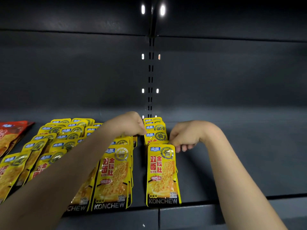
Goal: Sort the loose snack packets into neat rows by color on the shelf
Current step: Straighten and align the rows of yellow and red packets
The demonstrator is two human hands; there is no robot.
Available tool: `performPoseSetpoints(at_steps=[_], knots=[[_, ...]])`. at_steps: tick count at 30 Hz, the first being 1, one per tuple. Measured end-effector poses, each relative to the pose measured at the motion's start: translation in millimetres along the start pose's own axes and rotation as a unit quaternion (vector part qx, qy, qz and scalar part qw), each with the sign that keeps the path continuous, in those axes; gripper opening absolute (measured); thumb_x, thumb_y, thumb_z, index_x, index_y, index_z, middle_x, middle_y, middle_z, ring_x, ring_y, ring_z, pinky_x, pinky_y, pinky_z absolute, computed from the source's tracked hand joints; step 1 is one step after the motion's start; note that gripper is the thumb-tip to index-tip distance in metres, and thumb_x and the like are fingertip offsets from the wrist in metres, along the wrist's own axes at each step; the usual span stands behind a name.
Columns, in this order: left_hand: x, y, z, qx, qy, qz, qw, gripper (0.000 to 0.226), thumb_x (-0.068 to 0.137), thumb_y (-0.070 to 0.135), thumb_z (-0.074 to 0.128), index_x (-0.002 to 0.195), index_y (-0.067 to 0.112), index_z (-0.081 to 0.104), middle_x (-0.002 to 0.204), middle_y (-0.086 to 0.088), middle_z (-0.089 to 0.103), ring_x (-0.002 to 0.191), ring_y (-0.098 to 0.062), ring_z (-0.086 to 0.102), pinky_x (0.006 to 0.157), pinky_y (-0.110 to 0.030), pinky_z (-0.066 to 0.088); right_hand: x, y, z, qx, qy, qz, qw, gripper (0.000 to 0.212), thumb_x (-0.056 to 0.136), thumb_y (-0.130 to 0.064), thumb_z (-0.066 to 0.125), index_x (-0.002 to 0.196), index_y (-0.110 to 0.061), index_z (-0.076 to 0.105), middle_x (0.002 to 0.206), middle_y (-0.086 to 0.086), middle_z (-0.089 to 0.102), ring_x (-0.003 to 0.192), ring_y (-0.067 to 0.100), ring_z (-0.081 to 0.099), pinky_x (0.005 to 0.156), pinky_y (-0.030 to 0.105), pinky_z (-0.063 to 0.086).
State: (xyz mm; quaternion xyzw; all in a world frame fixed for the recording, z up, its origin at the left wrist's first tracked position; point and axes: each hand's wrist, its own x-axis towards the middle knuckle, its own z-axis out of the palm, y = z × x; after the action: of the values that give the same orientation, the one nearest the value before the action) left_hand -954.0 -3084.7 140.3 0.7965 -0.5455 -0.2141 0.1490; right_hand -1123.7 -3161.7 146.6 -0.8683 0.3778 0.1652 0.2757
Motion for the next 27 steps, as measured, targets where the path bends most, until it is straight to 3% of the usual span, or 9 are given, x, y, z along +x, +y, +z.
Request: performPoseSetpoints(at_steps=[3, 7, 10, 14, 18, 22, 27], knots=[[1, 1, -1, -0.003, -0.012, -0.011, 1.000, 0.010, 0.087, 0.029, 0.067, 0.084, 0.020, 0.069, 0.103, -0.016, 0.070, 0.077, -0.020, 0.054, 0.066, -0.025, 0.039, 0, 2, 1, 0.010, 0.002, -0.001, 1.000, 0.024, 0.093, -0.026, 0.055, 0.072, -0.016, 0.055, 0.066, -0.005, 0.058, 0.048, 0.003, 0.046, 0.038, 0.011, 0.034], [3, 4, -3, -0.021, -0.007, -0.009, 1.000, 0.017, 0.088, 0.027, 0.065, 0.099, 0.015, 0.071, 0.082, -0.003, 0.064, 0.072, -0.014, 0.053, 0.068, -0.023, 0.038, 1, 4, -2, 0.052, 0.031, -0.005, 0.998, 0.021, 0.092, -0.025, 0.059, 0.073, -0.017, 0.053, 0.065, -0.002, 0.053, 0.053, 0.006, 0.047, 0.045, 0.013, 0.037], [4, 5, -3, -0.027, -0.003, -0.010, 1.000, 0.018, 0.089, 0.025, 0.065, 0.100, 0.014, 0.072, 0.085, -0.002, 0.063, 0.075, -0.013, 0.053, 0.072, -0.023, 0.038, 4, 3, -6, 0.086, 0.059, -0.019, 0.994, 0.020, 0.092, -0.023, 0.060, 0.073, -0.017, 0.054, 0.065, -0.002, 0.055, 0.054, 0.006, 0.050, 0.044, 0.012, 0.039], [4, 6, -2, -0.012, -0.006, -0.016, 1.000, 0.018, 0.089, 0.025, 0.064, 0.100, 0.012, 0.071, 0.071, 0.000, 0.057, 0.059, -0.010, 0.046, 0.055, -0.021, 0.035, 10, 2, -4, 0.152, 0.072, -0.030, 0.985, 0.021, 0.093, -0.017, 0.059, 0.073, -0.015, 0.053, 0.064, 0.001, 0.060, 0.052, 0.005, 0.056, 0.048, 0.013, 0.045], [4, 6, -2, -0.013, -0.006, -0.019, 1.000, 0.019, 0.089, 0.027, 0.065, 0.100, 0.013, 0.071, 0.088, -0.009, 0.068, 0.071, -0.015, 0.054, 0.062, -0.022, 0.039, 12, 3, -2, 0.168, 0.067, -0.021, 0.983, 0.020, 0.092, -0.016, 0.060, 0.073, -0.015, 0.055, 0.062, 0.001, 0.061, 0.045, 0.002, 0.057, 0.049, 0.013, 0.046], [0, 7, -3, -0.017, 0.010, -0.004, 1.000, 0.019, 0.089, 0.027, 0.065, 0.101, 0.014, 0.070, 0.094, -0.002, 0.065, 0.079, -0.013, 0.055, 0.070, -0.023, 0.040, 9, 3, -3, 0.179, 0.061, -0.011, 0.982, 0.018, 0.091, -0.019, 0.061, 0.075, -0.012, 0.058, 0.063, 0.001, 0.060, 0.043, 0.002, 0.055, 0.046, 0.012, 0.046], [-17, 7, -6, -0.015, 0.030, 0.039, 0.999, 0.006, 0.088, 0.021, 0.066, 0.083, 0.017, 0.068, 0.083, 0.004, 0.066, 0.069, -0.008, 0.056, 0.056, -0.017, 0.041, -1, 5, -3, 0.166, 0.115, -0.009, 0.979, 0.022, 0.091, -0.023, 0.062, 0.072, -0.014, 0.055, 0.064, 0.000, 0.058, 0.050, 0.005, 0.051, 0.044, 0.013, 0.044]])
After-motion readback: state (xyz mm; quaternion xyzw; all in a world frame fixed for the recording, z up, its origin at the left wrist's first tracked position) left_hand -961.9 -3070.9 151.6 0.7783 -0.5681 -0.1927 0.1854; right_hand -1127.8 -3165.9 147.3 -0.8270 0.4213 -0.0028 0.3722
